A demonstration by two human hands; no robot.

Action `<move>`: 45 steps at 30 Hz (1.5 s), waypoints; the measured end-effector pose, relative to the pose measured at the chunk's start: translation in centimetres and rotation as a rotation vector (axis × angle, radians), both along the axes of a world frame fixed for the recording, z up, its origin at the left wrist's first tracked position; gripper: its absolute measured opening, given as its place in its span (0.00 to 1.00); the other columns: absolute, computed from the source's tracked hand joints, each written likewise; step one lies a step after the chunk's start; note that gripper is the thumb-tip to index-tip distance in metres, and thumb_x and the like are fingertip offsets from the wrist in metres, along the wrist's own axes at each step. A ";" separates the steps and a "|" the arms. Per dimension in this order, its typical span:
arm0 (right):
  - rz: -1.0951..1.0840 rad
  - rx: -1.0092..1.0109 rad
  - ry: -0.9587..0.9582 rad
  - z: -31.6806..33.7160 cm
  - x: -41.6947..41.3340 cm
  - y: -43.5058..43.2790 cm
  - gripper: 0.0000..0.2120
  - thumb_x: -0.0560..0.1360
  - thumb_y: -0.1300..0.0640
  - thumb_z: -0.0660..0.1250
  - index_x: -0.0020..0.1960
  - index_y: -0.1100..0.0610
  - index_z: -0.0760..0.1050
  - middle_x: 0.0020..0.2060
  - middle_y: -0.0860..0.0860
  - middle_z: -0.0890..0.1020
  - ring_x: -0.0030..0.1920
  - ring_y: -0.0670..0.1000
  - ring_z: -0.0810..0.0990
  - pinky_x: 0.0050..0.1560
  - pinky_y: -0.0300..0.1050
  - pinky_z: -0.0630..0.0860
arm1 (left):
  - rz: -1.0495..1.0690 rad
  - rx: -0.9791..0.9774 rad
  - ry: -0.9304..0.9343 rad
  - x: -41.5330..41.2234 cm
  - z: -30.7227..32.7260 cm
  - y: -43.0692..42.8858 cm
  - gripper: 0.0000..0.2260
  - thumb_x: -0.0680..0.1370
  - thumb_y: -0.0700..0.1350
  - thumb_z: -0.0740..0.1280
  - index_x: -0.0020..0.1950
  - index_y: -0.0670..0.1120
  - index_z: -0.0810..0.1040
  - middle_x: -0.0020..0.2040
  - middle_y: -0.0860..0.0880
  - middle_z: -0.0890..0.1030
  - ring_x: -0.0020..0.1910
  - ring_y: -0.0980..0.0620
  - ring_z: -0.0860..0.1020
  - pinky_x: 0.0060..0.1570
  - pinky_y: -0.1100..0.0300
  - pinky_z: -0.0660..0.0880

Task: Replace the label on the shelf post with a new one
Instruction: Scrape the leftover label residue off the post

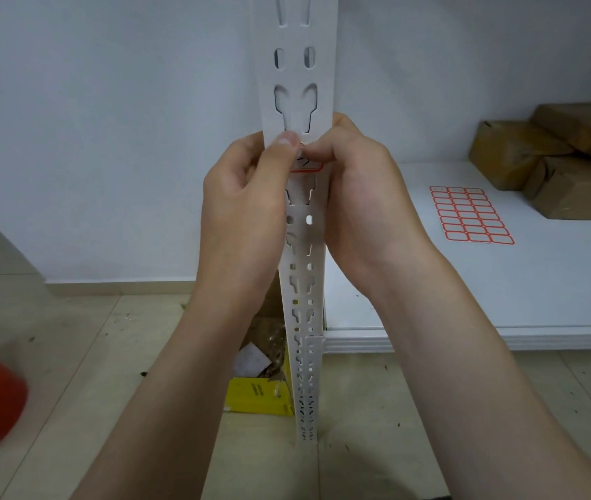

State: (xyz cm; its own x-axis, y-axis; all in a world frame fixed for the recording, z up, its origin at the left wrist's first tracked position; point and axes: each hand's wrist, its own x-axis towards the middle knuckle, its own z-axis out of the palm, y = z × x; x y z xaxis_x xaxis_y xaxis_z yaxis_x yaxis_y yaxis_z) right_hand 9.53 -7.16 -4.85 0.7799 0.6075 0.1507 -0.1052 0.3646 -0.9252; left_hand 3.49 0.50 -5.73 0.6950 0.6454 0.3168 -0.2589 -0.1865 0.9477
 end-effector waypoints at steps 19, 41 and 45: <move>0.116 0.223 0.171 -0.8 -0.1 -0.4 0.24 0.89 0.47 0.50 0.60 0.59 0.81 0.55 0.61 0.83 0.55 0.54 0.84 0.54 0.42 0.82 | 0.082 -0.166 -0.050 2.1 0.6 -1.9 0.04 0.76 0.49 0.64 0.43 0.51 0.72 0.32 0.59 0.76 0.38 0.53 0.78 0.43 0.53 0.76; 0.106 0.186 0.161 -0.7 -0.2 -0.3 0.26 0.89 0.42 0.50 0.54 0.57 0.80 0.44 0.54 0.83 0.49 0.50 0.85 0.52 0.41 0.82 | 0.075 -0.237 -0.094 2.3 0.9 -2.1 0.11 0.81 0.44 0.63 0.39 0.52 0.69 0.33 0.56 0.74 0.39 0.50 0.76 0.44 0.51 0.76; 0.096 0.182 0.173 -0.7 -0.2 -0.3 0.29 0.89 0.42 0.50 0.66 0.62 0.79 0.53 0.59 0.80 0.56 0.56 0.84 0.57 0.46 0.80 | 0.060 -0.222 -0.059 2.2 0.8 -2.1 0.09 0.82 0.44 0.61 0.42 0.50 0.71 0.33 0.56 0.75 0.38 0.52 0.77 0.43 0.54 0.76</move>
